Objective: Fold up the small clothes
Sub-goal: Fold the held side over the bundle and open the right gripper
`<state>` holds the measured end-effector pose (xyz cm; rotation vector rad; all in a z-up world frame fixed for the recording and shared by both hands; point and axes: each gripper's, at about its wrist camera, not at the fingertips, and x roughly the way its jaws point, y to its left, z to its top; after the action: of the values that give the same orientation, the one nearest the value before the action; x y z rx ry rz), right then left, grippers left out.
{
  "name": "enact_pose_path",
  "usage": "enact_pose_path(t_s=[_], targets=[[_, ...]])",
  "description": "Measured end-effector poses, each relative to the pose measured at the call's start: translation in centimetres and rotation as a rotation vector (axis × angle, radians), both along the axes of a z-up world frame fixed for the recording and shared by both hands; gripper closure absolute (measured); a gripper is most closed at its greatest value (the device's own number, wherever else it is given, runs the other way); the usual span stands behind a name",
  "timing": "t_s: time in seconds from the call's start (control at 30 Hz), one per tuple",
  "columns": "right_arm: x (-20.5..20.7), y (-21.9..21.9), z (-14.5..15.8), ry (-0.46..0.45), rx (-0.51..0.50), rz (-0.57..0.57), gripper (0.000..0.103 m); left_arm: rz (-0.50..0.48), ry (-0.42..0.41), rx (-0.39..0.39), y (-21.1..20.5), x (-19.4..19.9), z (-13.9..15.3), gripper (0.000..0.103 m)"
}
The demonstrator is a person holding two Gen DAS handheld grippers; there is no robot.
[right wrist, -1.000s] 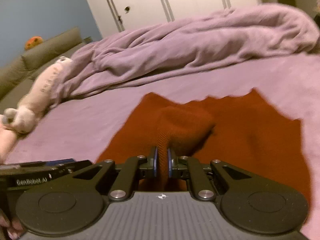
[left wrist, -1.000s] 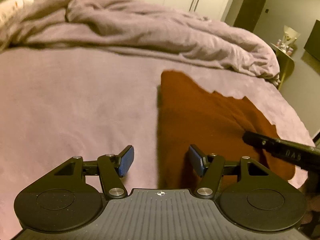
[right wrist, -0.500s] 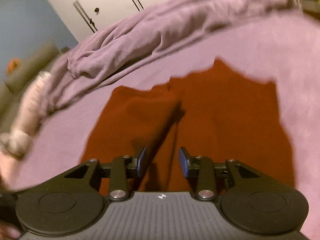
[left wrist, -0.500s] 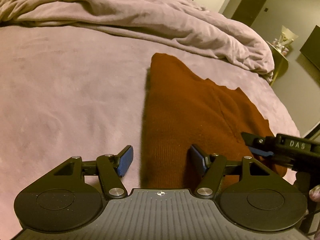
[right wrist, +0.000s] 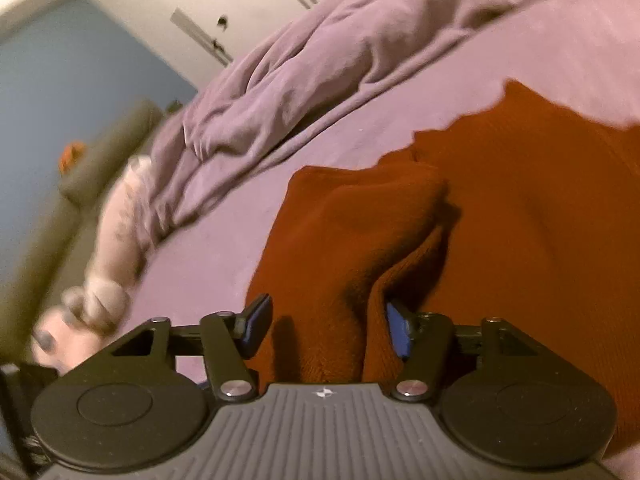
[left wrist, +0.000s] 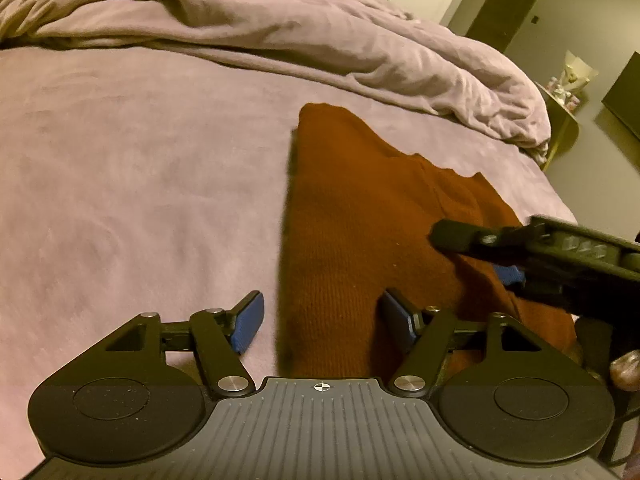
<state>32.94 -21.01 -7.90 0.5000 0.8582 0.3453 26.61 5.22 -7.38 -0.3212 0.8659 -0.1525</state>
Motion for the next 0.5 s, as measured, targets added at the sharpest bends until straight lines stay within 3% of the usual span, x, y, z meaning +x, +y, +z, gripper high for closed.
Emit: enact_pose_path(t_s=[0.03, 0.1, 0.3, 0.43, 0.5], targets=[[0.2, 0.8, 0.2, -0.018, -0.068, 0.014, 0.067, 0.001, 0.001, 0.001, -0.1, 0.0, 0.0, 0.03], [0.2, 2.4, 0.5, -0.064, -0.223, 0.048, 0.084, 0.001, 0.004, 0.006, -0.2, 0.0, 0.1, 0.029], [-2.0, 5.2, 4.3, -0.298, -0.559, 0.133, 0.088, 0.005, -0.029, 0.015, -0.9, -2.2, 1.7, 0.027], [-3.9, 4.6, 6.8, -0.443, -0.747, 0.102, 0.089, -0.055, -0.011, 0.031, -3.2, -2.9, 1.7, 0.025], [-4.8, 3.1, 6.7, -0.46, -0.819, 0.072, 0.089, -0.072, 0.01, 0.04, -4.3, -3.0, 1.2, 0.024]])
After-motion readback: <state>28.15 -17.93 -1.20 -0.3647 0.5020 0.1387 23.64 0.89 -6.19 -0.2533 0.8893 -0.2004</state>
